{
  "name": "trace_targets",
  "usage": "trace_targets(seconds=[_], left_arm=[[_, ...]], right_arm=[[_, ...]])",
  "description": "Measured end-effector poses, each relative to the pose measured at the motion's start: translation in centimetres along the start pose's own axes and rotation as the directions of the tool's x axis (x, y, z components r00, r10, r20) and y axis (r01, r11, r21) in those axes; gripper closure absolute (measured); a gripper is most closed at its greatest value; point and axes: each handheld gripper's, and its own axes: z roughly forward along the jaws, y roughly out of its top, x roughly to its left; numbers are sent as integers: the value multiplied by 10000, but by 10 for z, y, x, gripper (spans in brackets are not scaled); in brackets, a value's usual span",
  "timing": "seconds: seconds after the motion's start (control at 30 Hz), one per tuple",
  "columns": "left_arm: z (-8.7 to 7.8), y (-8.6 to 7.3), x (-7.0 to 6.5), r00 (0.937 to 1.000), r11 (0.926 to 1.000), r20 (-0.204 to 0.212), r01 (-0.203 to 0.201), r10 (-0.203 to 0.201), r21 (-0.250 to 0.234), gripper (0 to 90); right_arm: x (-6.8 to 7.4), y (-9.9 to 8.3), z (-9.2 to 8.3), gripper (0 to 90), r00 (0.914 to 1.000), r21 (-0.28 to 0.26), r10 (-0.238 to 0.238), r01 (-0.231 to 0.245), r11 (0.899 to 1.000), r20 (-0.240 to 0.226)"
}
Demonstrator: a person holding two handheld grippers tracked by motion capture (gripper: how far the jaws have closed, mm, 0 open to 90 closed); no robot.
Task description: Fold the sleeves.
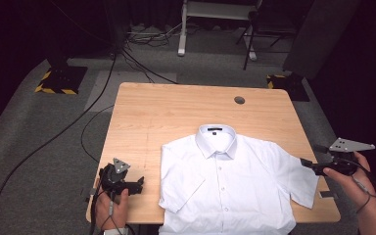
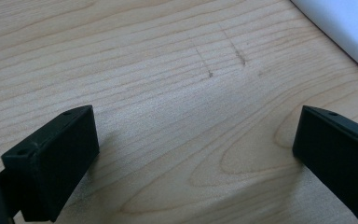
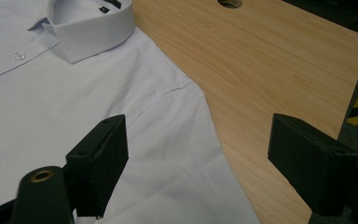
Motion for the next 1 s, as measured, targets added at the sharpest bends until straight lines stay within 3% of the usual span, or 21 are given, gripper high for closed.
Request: trace_targets(seconds=[0.03, 0.27, 0.67, 1.0], left_arm=[[0, 0, 0, 10000, 10000, 1, -3, 3, 3, 3], [0, 0, 0, 10000, 10000, 2, -3, 3, 2, 3], [0, 0, 0, 10000, 10000, -1, 17, -17, -5, 3], [0, 0, 0, 10000, 10000, 4, 8, -8, -13, 3]], right_arm=[[-8, 1, -1, 199, 10000, -171, -30, 31, 9998, 79], [-18, -2, 1, 199, 9995, -348, 128, -118, 9993, 297], [-33, -24, 10, 199, 9953, -57, 856, -854, 9963, 443], [-41, -42, 21, 210, 9919, 188, 1111, -1124, 9935, 611]])
